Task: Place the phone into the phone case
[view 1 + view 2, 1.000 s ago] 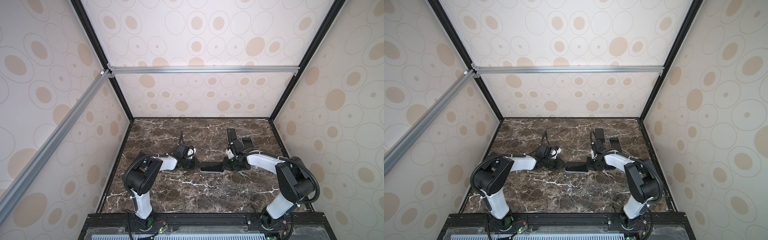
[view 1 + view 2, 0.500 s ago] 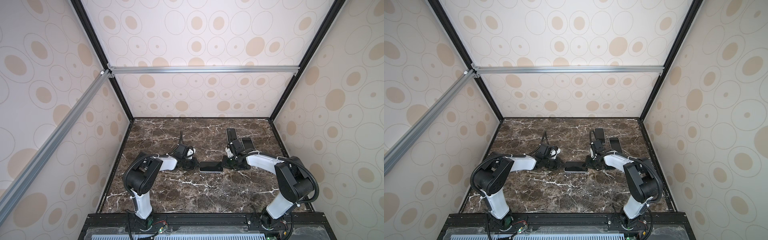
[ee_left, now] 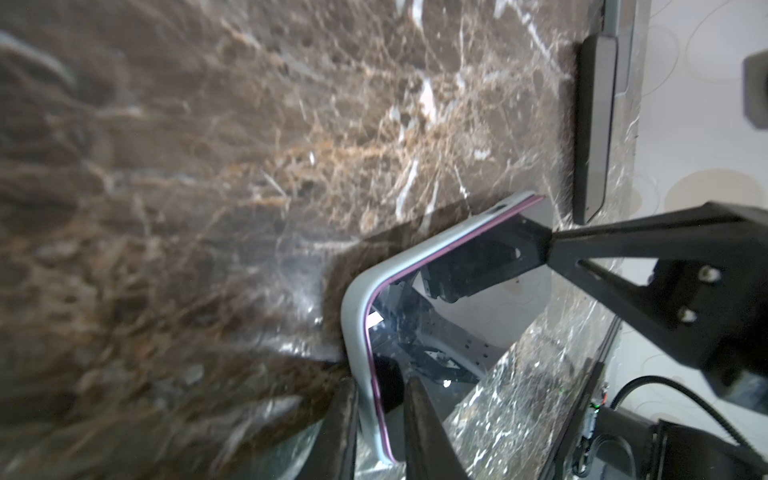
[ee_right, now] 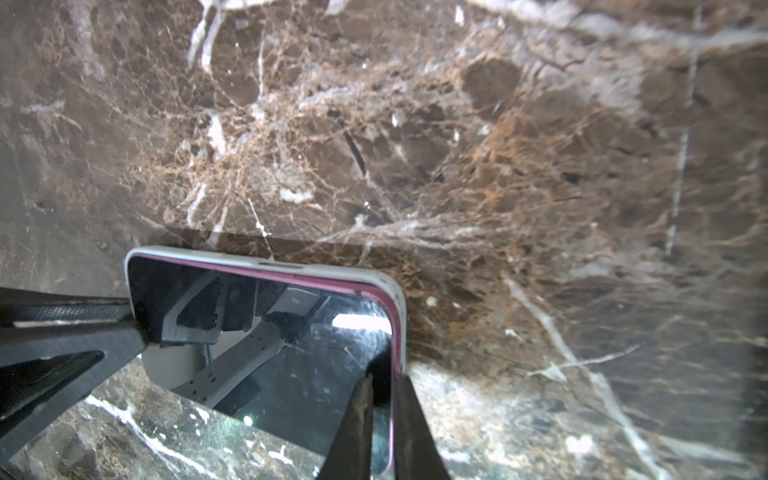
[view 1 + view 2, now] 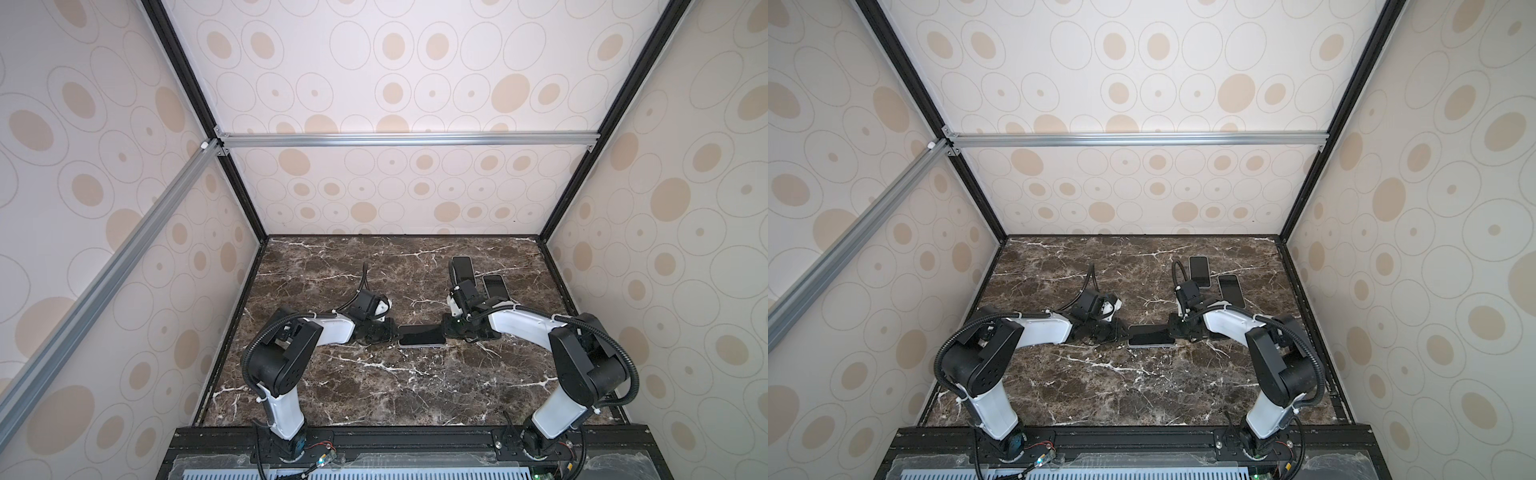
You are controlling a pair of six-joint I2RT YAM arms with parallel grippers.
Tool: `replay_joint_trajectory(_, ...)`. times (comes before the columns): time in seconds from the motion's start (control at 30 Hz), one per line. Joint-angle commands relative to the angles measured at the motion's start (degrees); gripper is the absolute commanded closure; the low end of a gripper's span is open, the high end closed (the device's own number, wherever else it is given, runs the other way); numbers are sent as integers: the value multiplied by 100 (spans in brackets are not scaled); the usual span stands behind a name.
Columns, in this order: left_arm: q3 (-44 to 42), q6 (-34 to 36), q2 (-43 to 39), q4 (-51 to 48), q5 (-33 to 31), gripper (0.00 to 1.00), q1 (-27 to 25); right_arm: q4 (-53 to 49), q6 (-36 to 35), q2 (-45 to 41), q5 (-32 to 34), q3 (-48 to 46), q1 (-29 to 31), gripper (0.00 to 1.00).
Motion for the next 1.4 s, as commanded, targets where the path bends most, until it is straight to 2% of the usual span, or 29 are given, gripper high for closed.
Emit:
replay_joint_trajectory(0.0, -32, 444, -173, -385, -240, 79, -101, -502, -111, 261, -118, -17, 135, 86)
replay_joint_trajectory(0.37, -61, 922, -182, -846, -1617, 80, -506, -507, -119, 184, -133, -25, 131, 86)
replay_joint_trajectory(0.63, 18, 1127, -222, -1133, -2081, 82, -559, -488, -83, 1, -227, -40, 132, 83)
replay_joint_trajectory(0.9, 55, 1065, -202, -994, -1815, 83, -561, -913, -240, -348, 30, 119, 138, 78)
replay_joint_trajectory(1.37, 5, 901, -149, -750, -1385, 82, -560, -759, -275, 7, -124, 14, 133, 84)
